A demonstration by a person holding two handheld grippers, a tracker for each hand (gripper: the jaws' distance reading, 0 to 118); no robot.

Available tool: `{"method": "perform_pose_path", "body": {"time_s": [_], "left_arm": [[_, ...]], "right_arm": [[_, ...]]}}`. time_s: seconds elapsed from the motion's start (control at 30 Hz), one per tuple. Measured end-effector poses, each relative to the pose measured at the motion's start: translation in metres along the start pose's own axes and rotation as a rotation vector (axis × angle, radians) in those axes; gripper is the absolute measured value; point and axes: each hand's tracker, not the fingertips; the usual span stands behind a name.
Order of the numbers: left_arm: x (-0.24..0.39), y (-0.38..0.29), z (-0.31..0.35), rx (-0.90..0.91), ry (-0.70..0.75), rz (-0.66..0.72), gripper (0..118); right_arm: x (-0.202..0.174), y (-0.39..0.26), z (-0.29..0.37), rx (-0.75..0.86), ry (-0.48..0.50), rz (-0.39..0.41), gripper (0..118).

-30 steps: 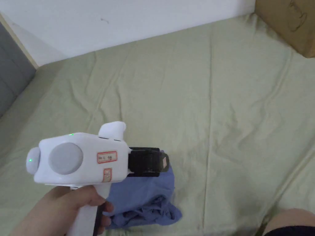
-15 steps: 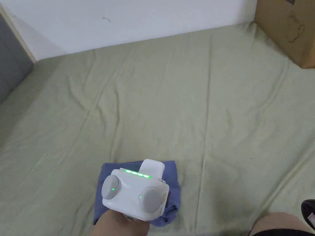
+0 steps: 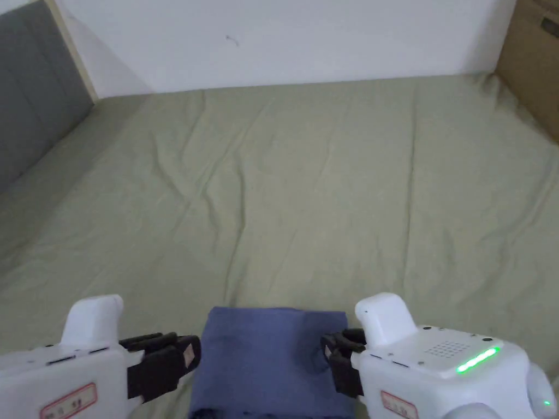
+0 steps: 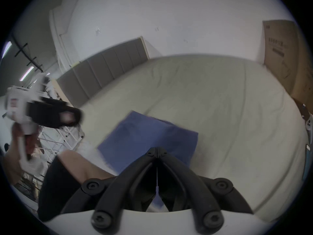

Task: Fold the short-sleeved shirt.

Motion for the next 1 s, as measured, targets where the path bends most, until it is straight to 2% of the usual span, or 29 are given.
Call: {"method": "perform_pose_path", "body": {"time_s": [0.07,0.1,0.13,0.17,0.2,0.23,0.33,0.4,0.43,0.47,0.5,0.53,0.57,0.6,0.67,0.73,0.8,0.9,1.0], "left_arm": [[-0.026,0.000,-0.002,-0.009,-0.012,0.066,11],[-0.038,0.000,-0.005,-0.015,-0.032,0.092,17],[-0.049,0.000,-0.012,-0.032,-0.043,0.117,36],[-0.060,0.002,-0.018,-0.074,-0.025,0.138,81],[-0.069,0.003,-0.027,-0.098,-0.035,0.159,108],[-0.079,0.003,-0.038,-0.129,-0.066,0.188,118],[-0.099,0.003,-0.073,-0.145,-0.215,0.327,118],[-0.105,0.005,-0.104,-0.195,-0.259,0.375,115],[-0.108,0.004,-0.119,-0.218,-0.268,0.381,106],[-0.107,0.001,-0.135,-0.263,-0.237,0.393,106],[-0.104,-0.002,-0.146,-0.312,-0.227,0.407,99],[-0.092,-0.006,-0.155,-0.351,-0.267,0.411,74],[-0.077,-0.011,-0.159,-0.346,-0.289,0.392,25],[-0.065,-0.009,-0.152,-0.278,-0.112,0.258,26],[-0.067,-0.006,-0.148,-0.278,-0.148,0.170,24],[-0.081,-0.001,-0.138,-0.290,-0.183,0.232,21],[-0.092,0.014,-0.120,-0.306,-0.193,0.205,20],[-0.113,0.038,-0.091,-0.289,0.027,0.018,20],[-0.166,0.067,-0.062,-0.278,0.162,0.046,20]], "right_arm": [[0.007,-0.006,-0.034,-0.105,-0.058,-0.017,0],[0.011,-0.013,-0.044,-0.135,-0.061,-0.028,0],[0.015,-0.021,-0.049,-0.145,-0.056,-0.035,0],[0.018,-0.030,-0.051,-0.137,-0.045,-0.038,0],[0.022,-0.035,-0.048,-0.113,-0.030,-0.037,0],[0.025,-0.036,-0.043,-0.064,0.003,-0.042,0],[0.030,-0.037,-0.036,-0.093,-0.009,-0.053,0],[0.028,-0.039,-0.035,-0.093,-0.014,-0.046,0],[0.026,-0.039,-0.034,-0.093,-0.018,-0.043,0],[0.025,-0.040,-0.033,-0.091,-0.023,-0.042,0],[0.024,-0.041,-0.032,-0.089,-0.026,-0.041,0],[0.023,-0.041,-0.031,-0.087,-0.029,-0.040,0],[0.022,-0.040,-0.029,-0.088,-0.036,-0.042,0],[0.021,-0.040,-0.026,-0.089,-0.039,-0.043,0],[0.020,-0.040,-0.019,-0.087,-0.051,-0.033,0],[0.018,-0.040,-0.010,-0.074,-0.058,-0.015,0],[0.016,-0.041,0.003,-0.054,-0.060,-0.003,0],[0.014,-0.043,0.020,-0.036,-0.052,0.013,0],[0.011,-0.042,0.031,-0.025,-0.050,0.026,0]]}}
